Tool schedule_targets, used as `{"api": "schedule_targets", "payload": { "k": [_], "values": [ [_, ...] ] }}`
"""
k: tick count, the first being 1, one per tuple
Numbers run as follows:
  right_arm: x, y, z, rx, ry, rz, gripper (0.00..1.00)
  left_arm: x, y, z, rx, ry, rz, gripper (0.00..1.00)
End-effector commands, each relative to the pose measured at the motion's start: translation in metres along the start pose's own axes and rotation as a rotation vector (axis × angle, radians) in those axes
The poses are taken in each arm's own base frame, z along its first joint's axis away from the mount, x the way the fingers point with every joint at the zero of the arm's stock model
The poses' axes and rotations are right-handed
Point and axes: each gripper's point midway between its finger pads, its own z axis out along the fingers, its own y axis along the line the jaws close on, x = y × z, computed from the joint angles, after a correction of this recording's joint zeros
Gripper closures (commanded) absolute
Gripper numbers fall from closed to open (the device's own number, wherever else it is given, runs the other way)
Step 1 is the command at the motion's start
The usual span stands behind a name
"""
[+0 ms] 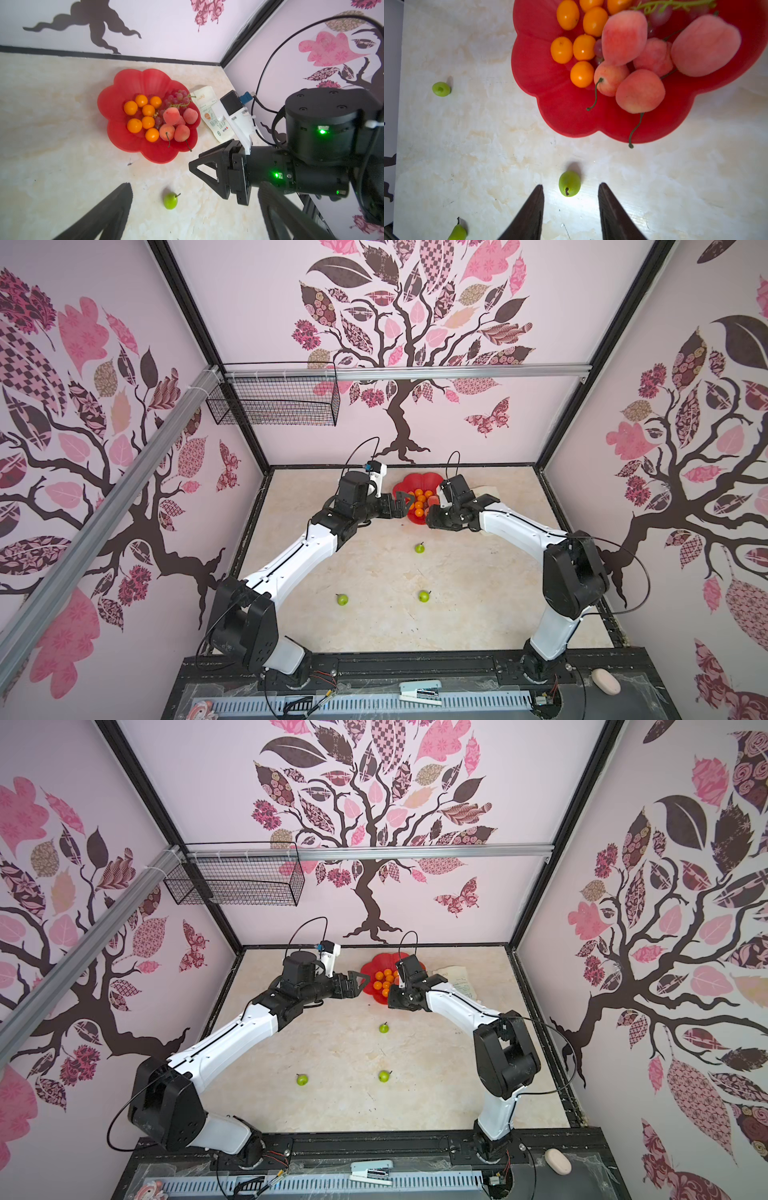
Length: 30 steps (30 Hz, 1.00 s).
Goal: Place and organize the fake fruits in the fruit bowl
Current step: 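Move the right gripper to the small green pear beside the bowl, then lower the open right gripper down around the green pear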
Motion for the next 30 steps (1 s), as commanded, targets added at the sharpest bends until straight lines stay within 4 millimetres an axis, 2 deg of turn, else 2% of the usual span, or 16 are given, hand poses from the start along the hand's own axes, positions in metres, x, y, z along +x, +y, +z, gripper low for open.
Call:
{"api": "schedule_targets", "payload": {
  "k": [1, 5, 8, 18, 26, 30],
  "values": [
    [0.011, 0.006, -0.004, -0.047, 0.022, 0.018, 0.54, 0.041, 0.018, 0.005, -0.015, 0.113, -0.052, 0.02],
    [0.032, 0.008, 0.008, -0.064, 0.096, -0.002, 0.54, 0.063, 0.022, 0.006, -0.016, 0.201, -0.059, 0.02],
    [0.043, 0.008, 0.017, -0.048, 0.146, -0.033, 0.54, 0.069, 0.017, 0.008, 0.020, 0.243, -0.025, 0.02],
    [0.049, 0.014, 0.037, -0.059, 0.206, -0.046, 0.56, 0.062, 0.033, 0.016, 0.048, 0.253, -0.104, 0.02],
    [0.055, 0.017, 0.047, -0.066, 0.245, -0.056, 0.65, 0.059, 0.036, 0.015, 0.040, 0.246, -0.104, 0.02],
    [0.057, 0.015, 0.048, -0.060, 0.253, -0.055, 0.66, 0.059, 0.036, 0.016, 0.039, 0.247, -0.106, 0.02]
  ]
}}
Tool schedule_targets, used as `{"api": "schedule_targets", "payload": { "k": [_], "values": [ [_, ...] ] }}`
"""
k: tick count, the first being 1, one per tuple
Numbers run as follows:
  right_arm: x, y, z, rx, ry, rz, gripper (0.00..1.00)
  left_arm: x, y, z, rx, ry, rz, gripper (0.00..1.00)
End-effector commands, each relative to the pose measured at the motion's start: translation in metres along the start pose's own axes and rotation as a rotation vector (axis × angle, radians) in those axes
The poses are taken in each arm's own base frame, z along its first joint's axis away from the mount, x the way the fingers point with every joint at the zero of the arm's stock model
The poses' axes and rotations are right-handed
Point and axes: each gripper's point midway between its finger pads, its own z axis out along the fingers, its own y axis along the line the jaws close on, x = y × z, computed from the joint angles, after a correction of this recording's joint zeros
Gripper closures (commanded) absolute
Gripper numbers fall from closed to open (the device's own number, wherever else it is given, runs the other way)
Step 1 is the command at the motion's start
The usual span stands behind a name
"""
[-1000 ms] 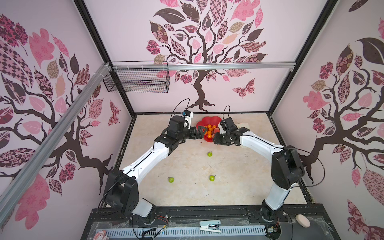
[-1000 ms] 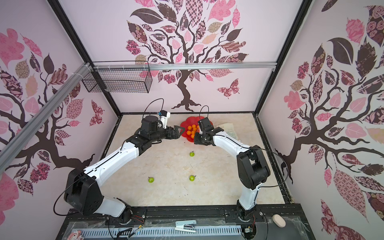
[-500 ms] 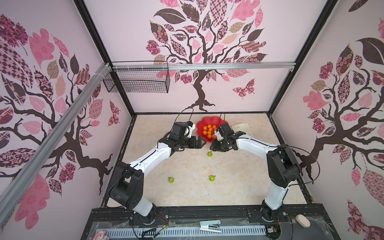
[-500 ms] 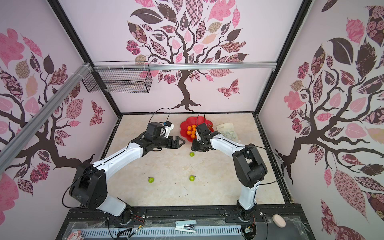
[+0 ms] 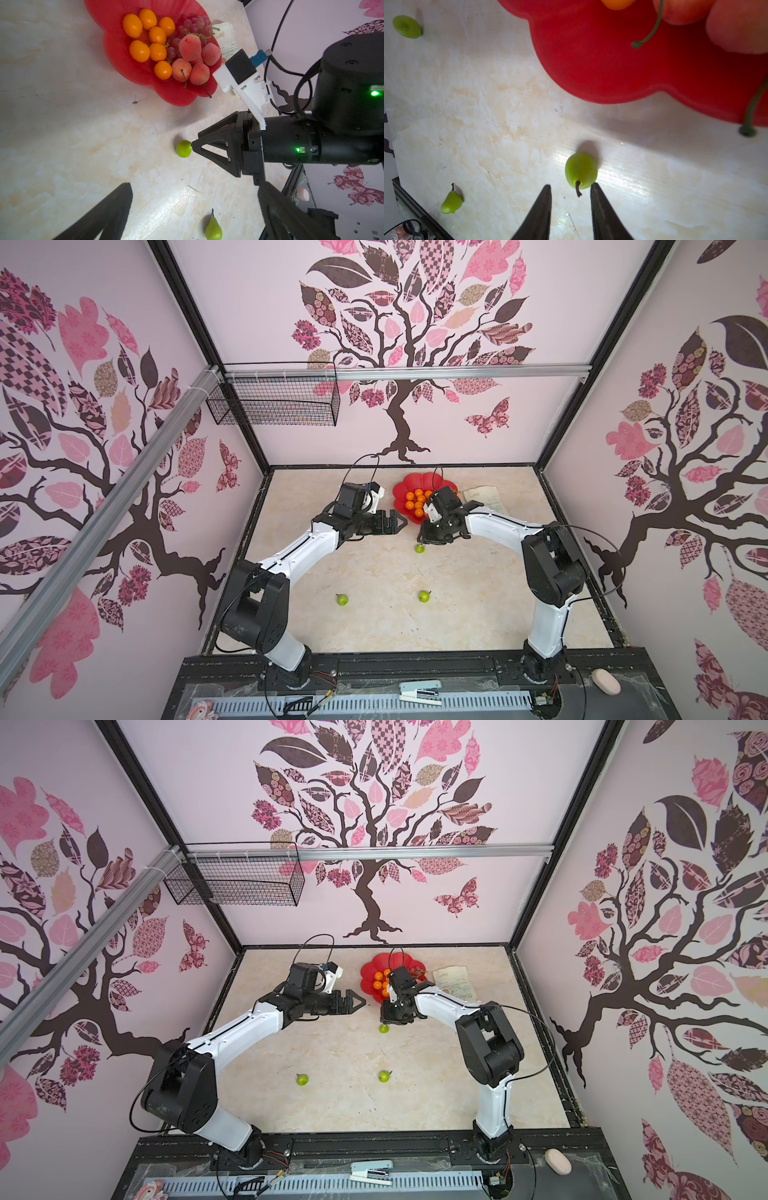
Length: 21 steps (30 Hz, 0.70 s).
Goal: Place and organize the fake fruits in the fruit bowl
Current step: 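Lower the open right gripper down around the green pear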
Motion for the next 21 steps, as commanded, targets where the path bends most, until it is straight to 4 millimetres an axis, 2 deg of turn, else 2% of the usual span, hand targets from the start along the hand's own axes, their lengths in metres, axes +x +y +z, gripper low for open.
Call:
{"api": "schedule_targets", "payload": {
  "k": [1, 4, 21],
  "values": [
    [0.005, -0.002, 0.010, 0.013, 0.045, -0.005, 0.66, -0.011, -0.008, -0.001, 0.024, -0.018, 0.019, 0.02],
    [0.006, -0.004, 0.012, 0.019, 0.049, -0.004, 0.66, -0.011, -0.007, 0.000, 0.021, -0.016, 0.017, 0.02],
    [0.001, -0.004, 0.015, 0.028, 0.041, -0.026, 0.84, -0.009, 0.002, 0.005, -0.010, -0.001, 0.017, 0.02]
  ]
}}
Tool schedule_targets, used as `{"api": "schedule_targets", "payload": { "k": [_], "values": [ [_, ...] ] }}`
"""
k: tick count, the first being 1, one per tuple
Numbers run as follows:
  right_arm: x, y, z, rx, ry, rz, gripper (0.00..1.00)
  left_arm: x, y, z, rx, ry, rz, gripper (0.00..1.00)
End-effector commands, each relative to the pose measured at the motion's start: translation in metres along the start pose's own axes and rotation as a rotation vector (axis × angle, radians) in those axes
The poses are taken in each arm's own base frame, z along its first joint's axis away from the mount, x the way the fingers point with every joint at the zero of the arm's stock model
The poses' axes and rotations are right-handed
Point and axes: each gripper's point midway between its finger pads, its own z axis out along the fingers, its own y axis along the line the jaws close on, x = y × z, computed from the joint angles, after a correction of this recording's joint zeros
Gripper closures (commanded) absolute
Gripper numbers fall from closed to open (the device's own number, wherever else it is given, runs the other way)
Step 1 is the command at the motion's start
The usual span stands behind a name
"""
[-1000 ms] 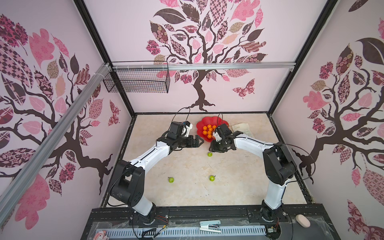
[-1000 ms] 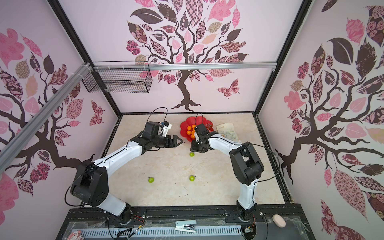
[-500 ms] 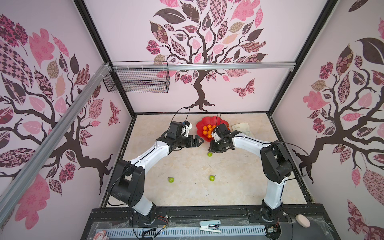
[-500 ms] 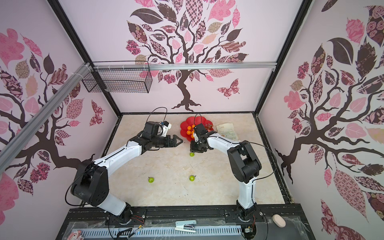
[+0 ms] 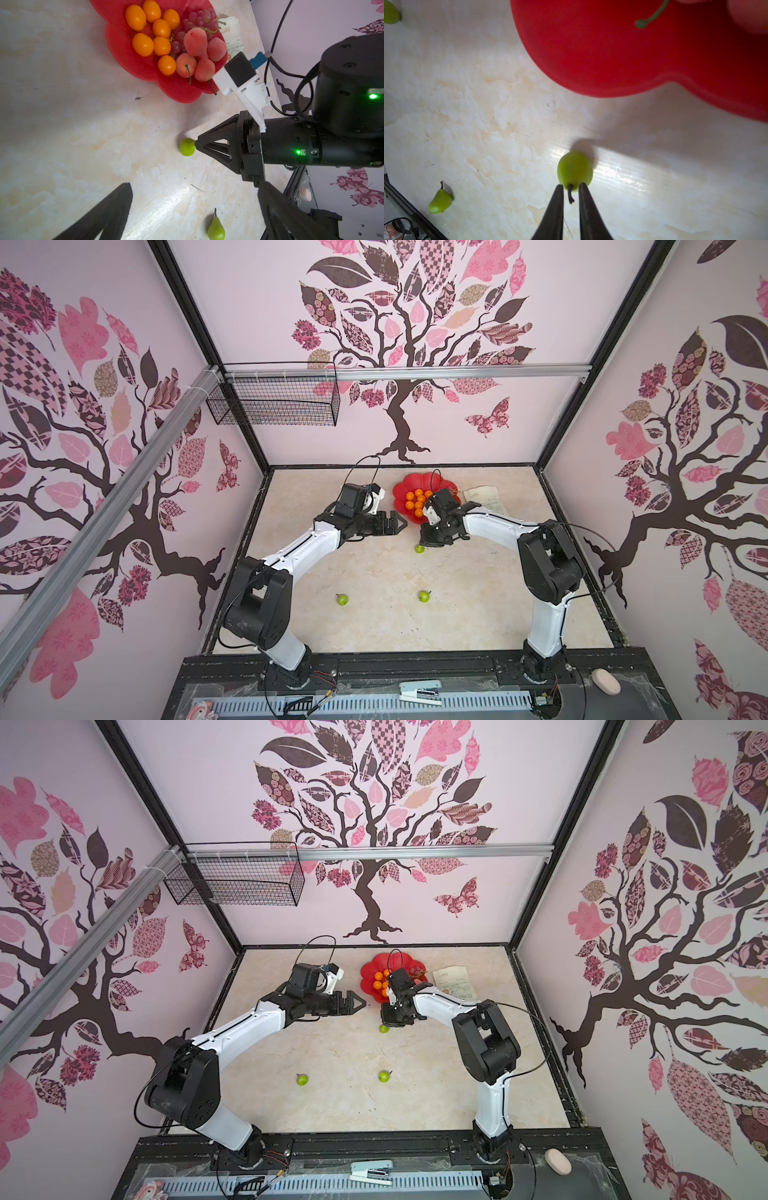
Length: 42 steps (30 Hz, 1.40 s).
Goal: Place and organize the fake fruits in the fruit bowl
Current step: 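Lower the open right gripper down around the green pear, then close the right gripper on the green pear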
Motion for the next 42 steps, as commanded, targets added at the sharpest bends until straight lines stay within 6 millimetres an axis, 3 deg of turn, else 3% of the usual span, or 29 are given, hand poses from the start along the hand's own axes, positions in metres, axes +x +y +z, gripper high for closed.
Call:
{"api": "schedule_targets", "payload": {
  "k": [1, 24, 32, 42],
  "values": [
    [-0.007, 0.002, 0.006, 0.010, 0.006, -0.014, 0.85, -0.014, -0.004, -0.001, 0.001, -0.024, 0.030, 0.02],
    [-0.033, 0.021, -0.041, 0.004, -0.126, -0.081, 0.97, -0.016, -0.002, 0.006, 0.017, -0.010, 0.041, 0.02],
    [-0.017, 0.010, -0.028, 0.030, -0.046, -0.072, 0.72, -0.009, -0.012, 0.012, 0.071, 0.032, 0.061, 0.02],
    [-0.013, 0.009, -0.018, 0.034, -0.003, -0.072, 0.68, -0.004, -0.015, 0.018, 0.083, 0.061, 0.057, 0.02]
  ]
}}
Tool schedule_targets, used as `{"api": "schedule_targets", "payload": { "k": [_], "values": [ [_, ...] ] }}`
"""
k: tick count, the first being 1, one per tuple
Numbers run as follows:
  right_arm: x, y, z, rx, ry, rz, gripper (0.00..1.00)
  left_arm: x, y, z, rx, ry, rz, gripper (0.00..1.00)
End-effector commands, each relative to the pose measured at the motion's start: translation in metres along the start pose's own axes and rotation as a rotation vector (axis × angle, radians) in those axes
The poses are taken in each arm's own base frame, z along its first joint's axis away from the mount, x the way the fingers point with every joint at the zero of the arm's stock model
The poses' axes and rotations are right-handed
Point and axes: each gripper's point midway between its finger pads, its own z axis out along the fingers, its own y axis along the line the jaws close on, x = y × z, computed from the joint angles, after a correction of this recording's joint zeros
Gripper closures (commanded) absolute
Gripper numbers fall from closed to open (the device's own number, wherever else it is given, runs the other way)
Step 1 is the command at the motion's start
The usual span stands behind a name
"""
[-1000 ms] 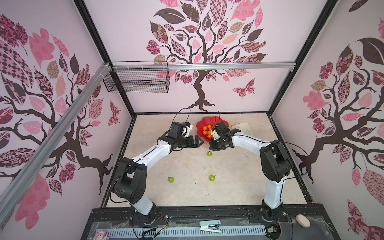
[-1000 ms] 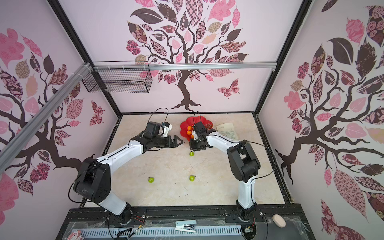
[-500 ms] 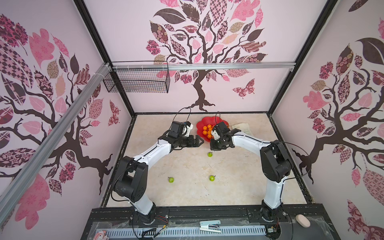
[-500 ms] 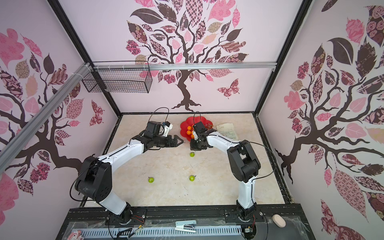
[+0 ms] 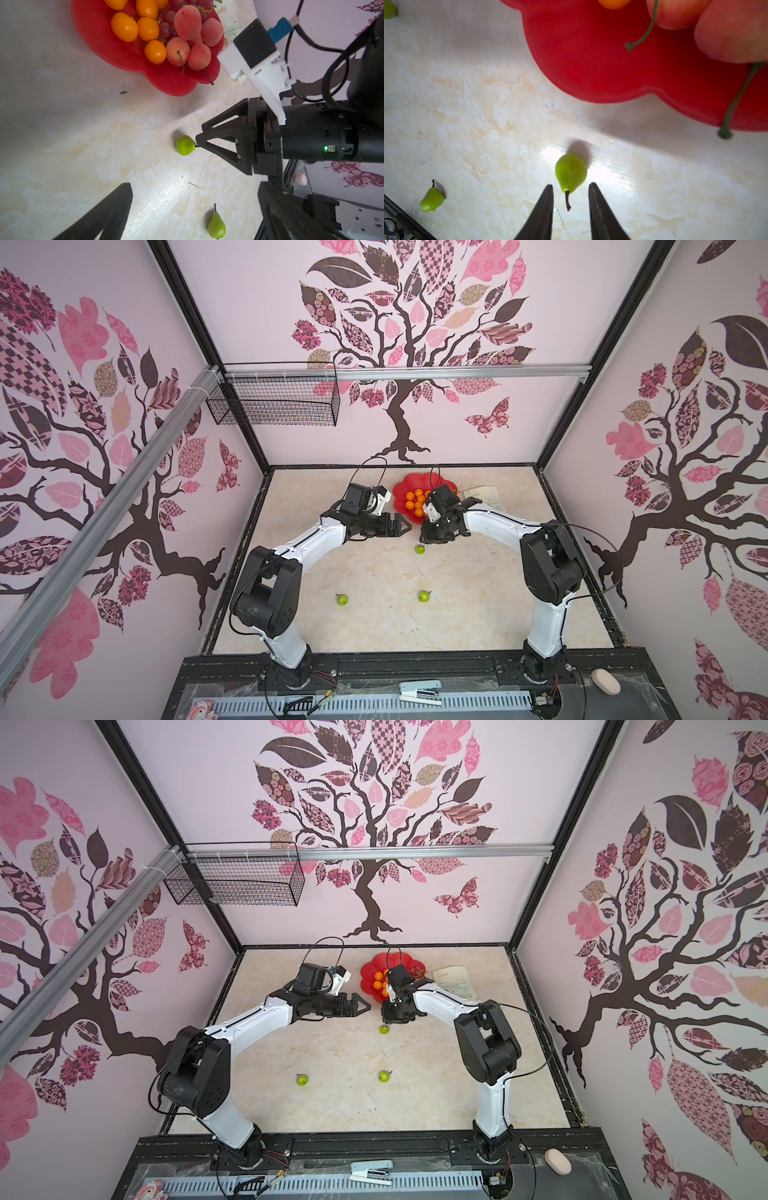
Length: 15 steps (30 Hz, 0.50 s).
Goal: Place and organize the fake fruits in the fruit bowl
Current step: 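Close the right gripper on the green pear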
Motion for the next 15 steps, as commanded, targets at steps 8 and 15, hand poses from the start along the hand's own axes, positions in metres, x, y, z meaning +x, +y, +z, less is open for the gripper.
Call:
{"api": "schedule_targets", "payload": {
  "k": [8, 15],
  "values": [
    [-0.005, 0.007, 0.003, -0.006, 0.027, -0.018, 0.68, -0.011, -0.014, -0.001, 0.028, -0.011, 0.041, 0.02],
    [0.002, 0.004, 0.009, -0.004, 0.059, -0.011, 0.68, -0.011, -0.013, 0.000, 0.029, -0.009, 0.039, 0.02]
  ]
}}
